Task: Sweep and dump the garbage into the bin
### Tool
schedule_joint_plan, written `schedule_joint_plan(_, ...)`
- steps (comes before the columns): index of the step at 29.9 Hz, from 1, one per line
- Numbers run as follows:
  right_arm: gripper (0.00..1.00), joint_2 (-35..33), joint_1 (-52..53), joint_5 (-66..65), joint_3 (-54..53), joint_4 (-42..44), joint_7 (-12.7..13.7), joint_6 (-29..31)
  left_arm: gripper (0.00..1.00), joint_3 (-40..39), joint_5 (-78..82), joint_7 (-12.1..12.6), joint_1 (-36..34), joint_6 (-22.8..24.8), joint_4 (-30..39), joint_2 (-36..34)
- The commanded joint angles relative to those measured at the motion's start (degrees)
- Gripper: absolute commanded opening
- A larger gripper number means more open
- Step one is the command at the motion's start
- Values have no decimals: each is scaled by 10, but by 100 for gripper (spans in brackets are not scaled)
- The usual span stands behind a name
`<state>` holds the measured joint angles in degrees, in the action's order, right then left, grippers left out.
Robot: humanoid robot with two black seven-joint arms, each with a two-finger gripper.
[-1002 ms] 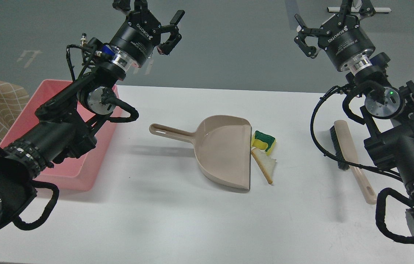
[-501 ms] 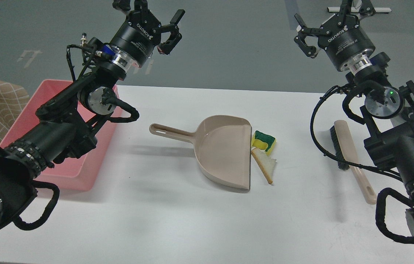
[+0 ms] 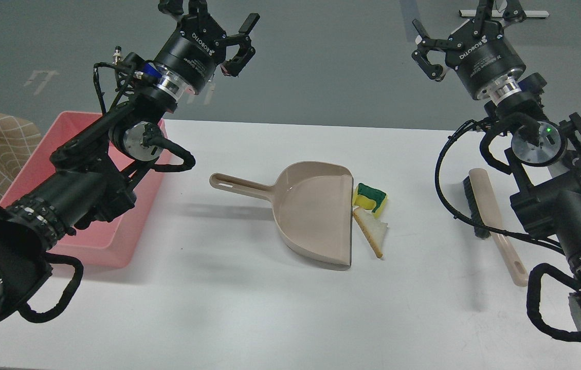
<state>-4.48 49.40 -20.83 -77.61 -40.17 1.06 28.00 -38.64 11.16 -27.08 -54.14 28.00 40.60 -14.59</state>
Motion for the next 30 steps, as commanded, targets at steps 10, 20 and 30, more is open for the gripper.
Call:
schedule_joint_plan(10, 100, -1, 0, 0, 0, -1, 1, 0, 98, 3, 4, -2, 1, -1, 7, 0)
schedule_joint_plan(20, 100, -1, 0, 0, 0, -1, 1, 0, 98, 8, 4, -4, 4, -8, 10, 0)
schedule_joint_plan(30, 100, -1, 0, 0, 0, 0, 2, 0, 98, 9, 54, -9, 22, -88, 97, -27)
